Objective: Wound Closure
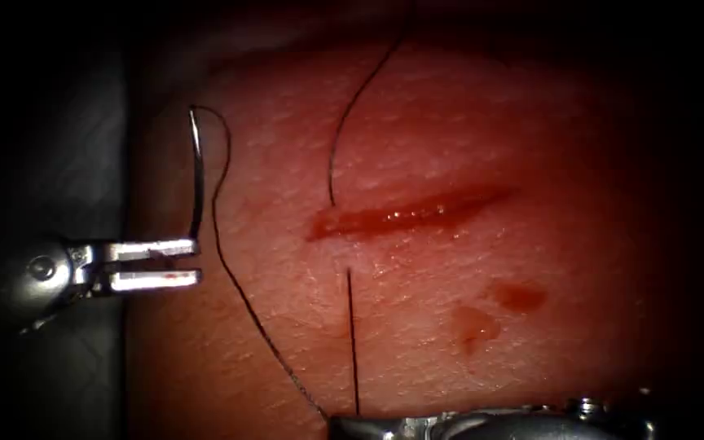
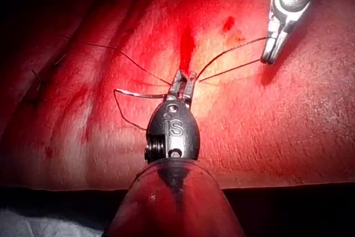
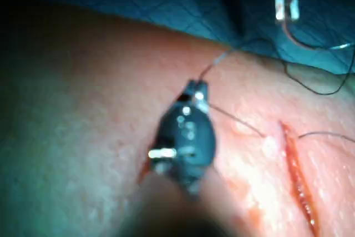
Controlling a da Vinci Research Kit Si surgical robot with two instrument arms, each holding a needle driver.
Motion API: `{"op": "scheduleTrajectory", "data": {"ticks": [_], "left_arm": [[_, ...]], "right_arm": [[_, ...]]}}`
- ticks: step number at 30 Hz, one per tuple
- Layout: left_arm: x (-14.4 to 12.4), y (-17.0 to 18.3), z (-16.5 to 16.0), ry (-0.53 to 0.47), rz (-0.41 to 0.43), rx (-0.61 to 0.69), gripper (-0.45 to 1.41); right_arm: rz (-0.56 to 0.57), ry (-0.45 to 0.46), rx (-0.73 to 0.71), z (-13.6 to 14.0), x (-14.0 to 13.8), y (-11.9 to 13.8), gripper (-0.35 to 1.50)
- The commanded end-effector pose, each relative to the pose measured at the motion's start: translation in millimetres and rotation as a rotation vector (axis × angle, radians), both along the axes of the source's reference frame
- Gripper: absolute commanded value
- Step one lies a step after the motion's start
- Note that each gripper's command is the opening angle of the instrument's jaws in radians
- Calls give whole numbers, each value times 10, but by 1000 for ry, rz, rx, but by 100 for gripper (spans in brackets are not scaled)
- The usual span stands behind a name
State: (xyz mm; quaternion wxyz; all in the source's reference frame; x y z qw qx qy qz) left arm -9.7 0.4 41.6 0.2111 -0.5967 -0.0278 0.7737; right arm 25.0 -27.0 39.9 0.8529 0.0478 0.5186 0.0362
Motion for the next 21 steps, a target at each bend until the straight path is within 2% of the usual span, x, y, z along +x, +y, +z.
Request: {"op": "scheduleTrajectory", "data": {"ticks": [1, 3, 8, 14, 19, 20, 21], "left_arm": [[-5, -1, 6, -7, -3, 2, -45], [-5, -1, 6, -7, -3, 3, -45], [-5, -1, 6, -7, -3, 3, -45], [-5, 0, 6, -9, -5, 3, -45], [-5, 0, 5, -11, -7, 2, -45], [-5, 0, 5, -11, -7, 2, -45], [-5, 0, 5, -11, -7, 2, -45]], "right_arm": [[17, 3, 0, 18, 4, -1, 101], [29, 8, -5, 32, 3, 9, 111], [39, 1, -22, 71, 5, 28, 113], [49, -20, -46, 108, 13, 40, 108], [46, -58, -68, 135, 23, 42, 93], [48, -60, -71, 138, 24, 41, 82], [49, -61, -76, 142, 25, 41, 54]]}}
